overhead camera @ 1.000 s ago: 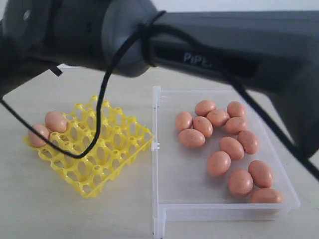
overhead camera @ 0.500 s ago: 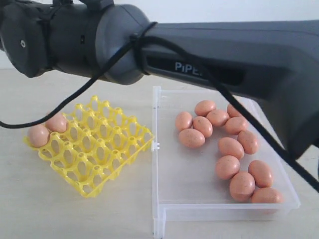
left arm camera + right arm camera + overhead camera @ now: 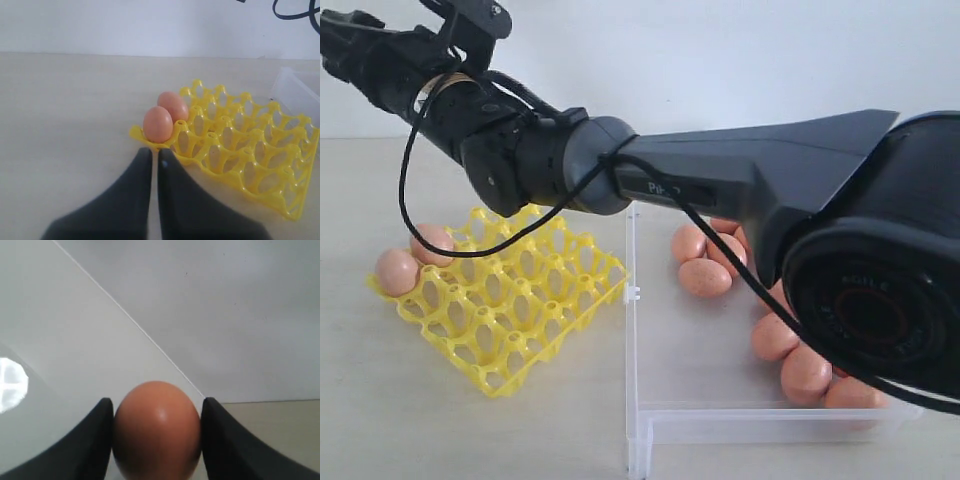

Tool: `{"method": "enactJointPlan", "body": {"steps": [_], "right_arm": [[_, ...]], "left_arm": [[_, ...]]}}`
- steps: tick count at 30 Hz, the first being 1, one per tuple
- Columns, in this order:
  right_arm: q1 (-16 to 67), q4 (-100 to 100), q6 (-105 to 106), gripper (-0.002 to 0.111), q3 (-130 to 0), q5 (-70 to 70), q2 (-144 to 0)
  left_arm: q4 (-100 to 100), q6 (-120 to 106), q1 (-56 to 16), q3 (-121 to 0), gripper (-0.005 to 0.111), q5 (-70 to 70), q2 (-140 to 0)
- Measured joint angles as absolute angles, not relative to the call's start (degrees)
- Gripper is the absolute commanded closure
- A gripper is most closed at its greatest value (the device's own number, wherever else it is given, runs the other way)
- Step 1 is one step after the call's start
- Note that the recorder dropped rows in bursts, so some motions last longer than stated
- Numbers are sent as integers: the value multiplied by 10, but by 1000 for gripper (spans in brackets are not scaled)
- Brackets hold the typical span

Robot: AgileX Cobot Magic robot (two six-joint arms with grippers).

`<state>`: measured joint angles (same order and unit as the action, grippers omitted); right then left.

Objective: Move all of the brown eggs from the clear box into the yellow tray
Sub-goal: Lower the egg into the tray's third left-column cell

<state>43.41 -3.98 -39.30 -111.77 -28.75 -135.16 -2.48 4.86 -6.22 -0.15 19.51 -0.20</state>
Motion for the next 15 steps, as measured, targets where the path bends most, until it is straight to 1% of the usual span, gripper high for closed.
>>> {"method": "enactJointPlan", "body": {"steps": [9,15], "right_arm": [[434,-83,-88,109,-1118,-121,-1350],[434,-112,-18,108,-1118,-86,-1350]], "left_arm": [[-25,49,-62,-1,103,195,-2],[-25,49,-62,-1,103,195,-2]]}}
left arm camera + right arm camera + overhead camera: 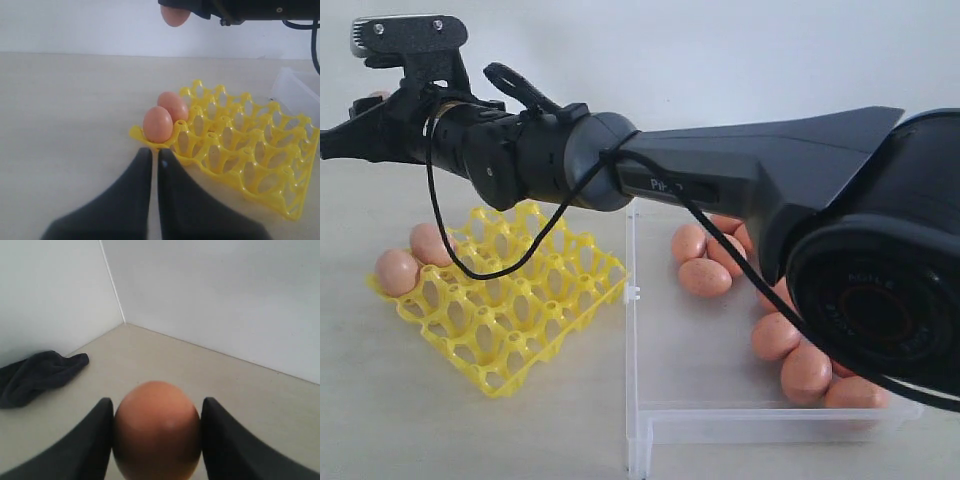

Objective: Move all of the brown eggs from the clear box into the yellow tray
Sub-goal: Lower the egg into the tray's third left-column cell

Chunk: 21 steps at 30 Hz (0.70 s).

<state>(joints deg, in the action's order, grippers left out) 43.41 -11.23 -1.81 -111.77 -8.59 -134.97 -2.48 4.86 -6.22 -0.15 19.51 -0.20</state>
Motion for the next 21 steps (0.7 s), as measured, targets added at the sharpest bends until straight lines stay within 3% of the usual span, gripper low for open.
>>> {"method": "enactJointPlan", "body": {"steps": [12,21], "right_arm": [[434,-139,4,108,-1118,-15,-1376],[434,-127,78,108,-1118,-64,-1376]], "left_arm": [[-25,49,-62,-1,103,195,-2],[-25,49,-62,-1,103,195,-2]]}}
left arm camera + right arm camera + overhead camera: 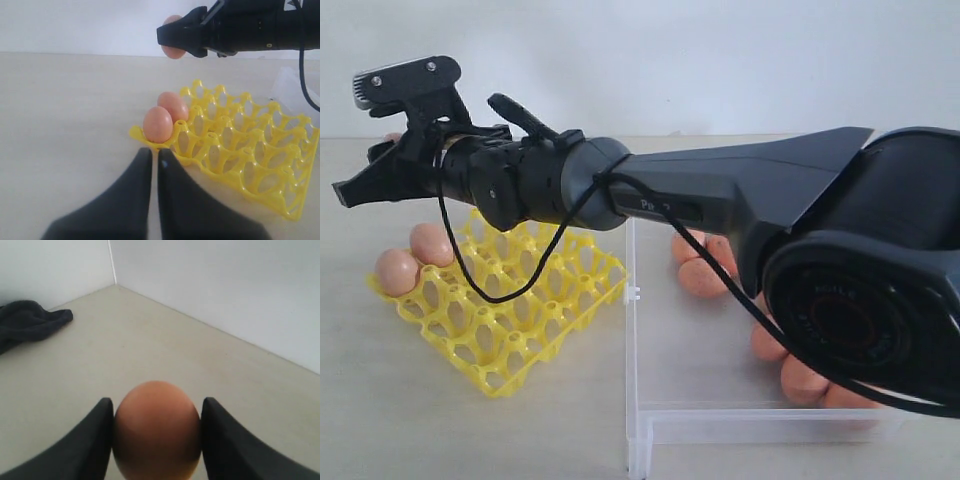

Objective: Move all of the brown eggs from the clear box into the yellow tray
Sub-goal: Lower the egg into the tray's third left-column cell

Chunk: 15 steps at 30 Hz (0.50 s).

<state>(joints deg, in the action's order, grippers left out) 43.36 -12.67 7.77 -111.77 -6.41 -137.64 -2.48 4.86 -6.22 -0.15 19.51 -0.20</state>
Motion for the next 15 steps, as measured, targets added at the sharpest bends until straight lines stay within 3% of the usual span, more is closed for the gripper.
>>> {"method": "enactJointPlan", "body": {"steps": [15], "right_arm": [[392,-252,92,108,-1119,-77,-1418]], "left_arm": [[-25,49,-62,-1,103,195,-2]]}}
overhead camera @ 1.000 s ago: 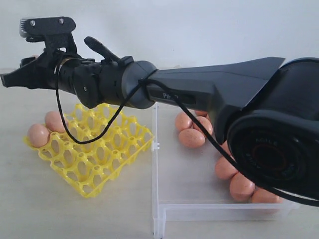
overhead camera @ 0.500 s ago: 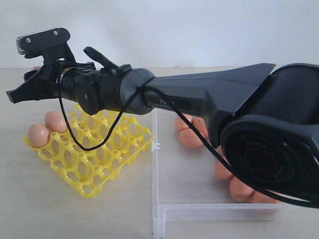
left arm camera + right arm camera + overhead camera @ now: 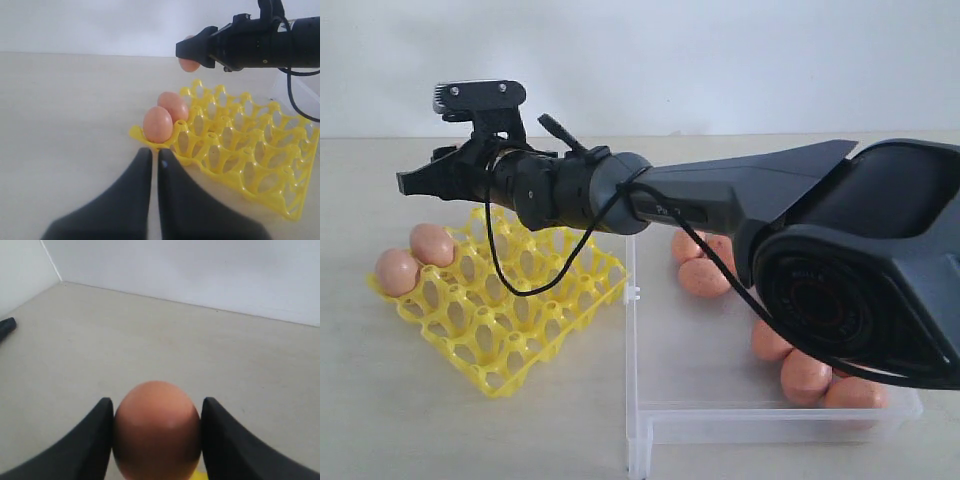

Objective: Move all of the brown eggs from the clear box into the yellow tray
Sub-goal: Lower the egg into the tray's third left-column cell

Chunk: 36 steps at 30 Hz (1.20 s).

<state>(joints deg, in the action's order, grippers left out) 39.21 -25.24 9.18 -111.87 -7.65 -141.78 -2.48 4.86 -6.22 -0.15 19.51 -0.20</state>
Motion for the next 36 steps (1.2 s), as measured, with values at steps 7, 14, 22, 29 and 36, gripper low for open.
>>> {"method": "enactJointPlan", "body": {"steps": [7,14,22,29,36], "right_arm": [[384,-251,118,108,-1119,40,-1418],[384,-251,130,108,-1119,50,-1418],[384,-254,130,108,-1119,72,-1422],[384,-262,130,108,-1119,25,-1437],[384,-262,130,96,-1119,15,-1437]], "left_arm": [[-25,49,-62,-1,103,195,-2],[-25,49,-62,-1,103,195,-2],[-25,49,-62,-1,103,195,-2],[-25,49,-62,-1,103,195,-2],[-25,49,-62,-1,103,195,-2]]}}
